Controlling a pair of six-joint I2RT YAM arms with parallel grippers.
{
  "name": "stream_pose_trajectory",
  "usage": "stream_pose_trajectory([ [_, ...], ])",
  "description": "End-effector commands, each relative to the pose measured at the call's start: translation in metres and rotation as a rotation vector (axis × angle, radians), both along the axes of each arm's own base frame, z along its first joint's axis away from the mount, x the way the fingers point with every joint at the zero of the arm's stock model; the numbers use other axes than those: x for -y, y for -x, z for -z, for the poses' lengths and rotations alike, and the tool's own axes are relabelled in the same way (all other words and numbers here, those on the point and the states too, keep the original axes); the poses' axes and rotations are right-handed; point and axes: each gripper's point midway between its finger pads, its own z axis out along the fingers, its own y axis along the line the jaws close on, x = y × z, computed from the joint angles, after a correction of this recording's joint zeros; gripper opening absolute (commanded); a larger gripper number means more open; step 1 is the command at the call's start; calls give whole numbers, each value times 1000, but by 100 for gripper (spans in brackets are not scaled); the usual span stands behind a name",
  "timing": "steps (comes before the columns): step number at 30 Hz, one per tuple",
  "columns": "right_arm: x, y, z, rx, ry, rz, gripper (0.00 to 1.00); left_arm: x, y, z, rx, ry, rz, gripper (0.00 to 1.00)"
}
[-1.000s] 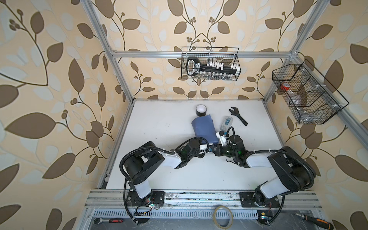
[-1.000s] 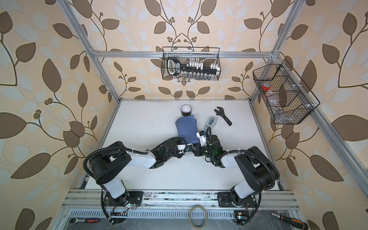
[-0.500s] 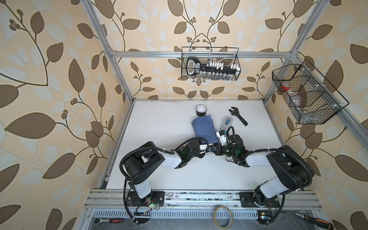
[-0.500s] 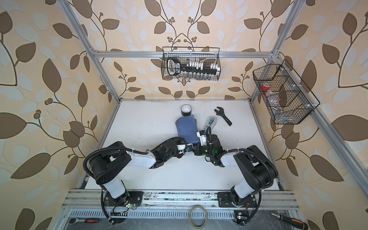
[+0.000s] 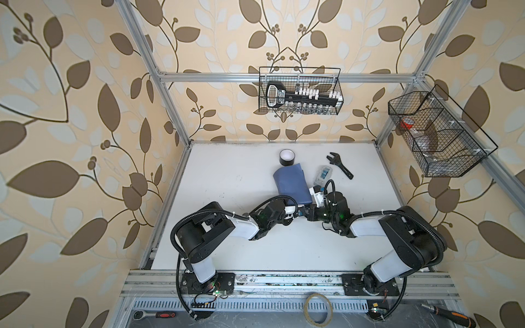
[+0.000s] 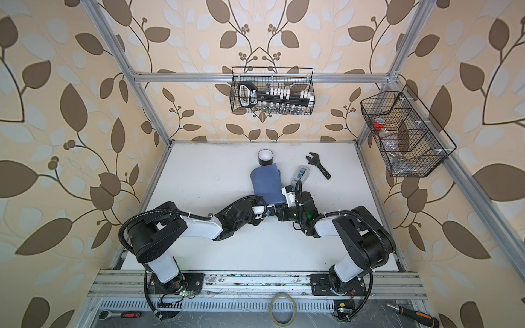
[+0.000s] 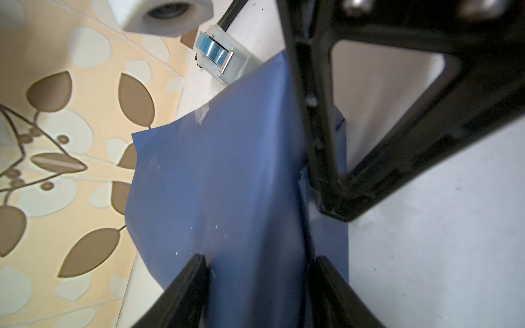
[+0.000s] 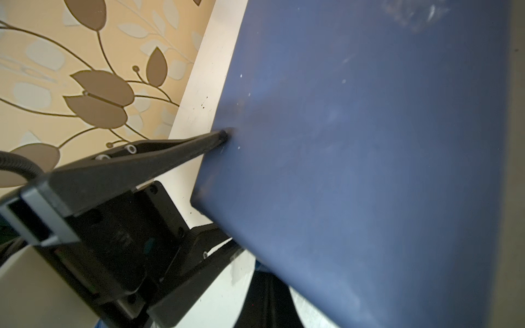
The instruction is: Wrap the gift box in paper
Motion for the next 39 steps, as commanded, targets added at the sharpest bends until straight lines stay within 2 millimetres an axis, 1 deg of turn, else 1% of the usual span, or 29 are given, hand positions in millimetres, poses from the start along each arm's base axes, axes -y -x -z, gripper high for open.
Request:
stream_pose_trajectory([
  [1,-2,-13,-10,39,-14,16,0,-29,17,59,-138,-201,-10,60],
  [21,0,-21,-12,22,-26,65,0,-29,17,59,-138,-203,-11,60],
  [39,3,-21,-14,-10,-46,115,12,-29,17,58,-136,-200,-11,60],
])
